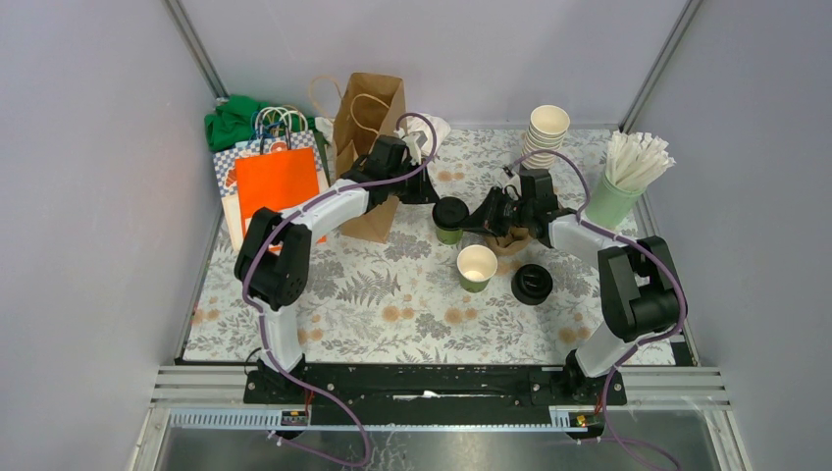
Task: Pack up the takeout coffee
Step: Adjust the cup lid on the coffee cup.
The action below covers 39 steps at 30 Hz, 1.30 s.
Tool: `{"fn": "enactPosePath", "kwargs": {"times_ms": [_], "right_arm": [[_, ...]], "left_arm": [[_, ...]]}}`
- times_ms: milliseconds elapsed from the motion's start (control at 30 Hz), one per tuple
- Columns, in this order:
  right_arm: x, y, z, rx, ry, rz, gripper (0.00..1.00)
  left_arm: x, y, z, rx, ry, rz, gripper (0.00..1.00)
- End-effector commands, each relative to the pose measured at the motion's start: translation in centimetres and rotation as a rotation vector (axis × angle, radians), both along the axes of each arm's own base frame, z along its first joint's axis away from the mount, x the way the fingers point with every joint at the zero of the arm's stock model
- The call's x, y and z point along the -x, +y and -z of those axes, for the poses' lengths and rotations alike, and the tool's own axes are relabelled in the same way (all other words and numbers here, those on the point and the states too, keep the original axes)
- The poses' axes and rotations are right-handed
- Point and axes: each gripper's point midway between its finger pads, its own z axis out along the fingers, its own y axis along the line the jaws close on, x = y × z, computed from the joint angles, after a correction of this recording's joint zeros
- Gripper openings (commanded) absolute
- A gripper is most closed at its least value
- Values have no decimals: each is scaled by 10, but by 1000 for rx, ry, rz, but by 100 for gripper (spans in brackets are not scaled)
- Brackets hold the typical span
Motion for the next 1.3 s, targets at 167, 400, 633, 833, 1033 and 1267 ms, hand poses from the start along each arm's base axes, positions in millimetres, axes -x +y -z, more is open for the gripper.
{"fn": "enactPosePath", "kwargs": {"times_ms": [167, 400, 633, 833, 1033, 1267], "right_arm": [[30, -21, 73, 163, 149, 21, 17], [33, -21, 77, 166, 158, 19, 17], [20, -17, 50, 149, 106, 18, 20], [5, -13, 14, 139, 54, 21, 25], [-11, -9, -13, 124, 6, 25, 25], [-16, -9, -31, 129, -27, 23, 29]], "left_arm": [[41, 16, 88, -175, 216, 33, 0], [45, 15, 93, -188, 224, 37, 0], [22, 10, 56, -192, 145, 15, 0], [-15, -4, -5, -158, 22, -11, 10], [-35, -15, -46, -129, -43, -19, 16], [-39, -13, -90, -94, -127, -38, 27]]}}
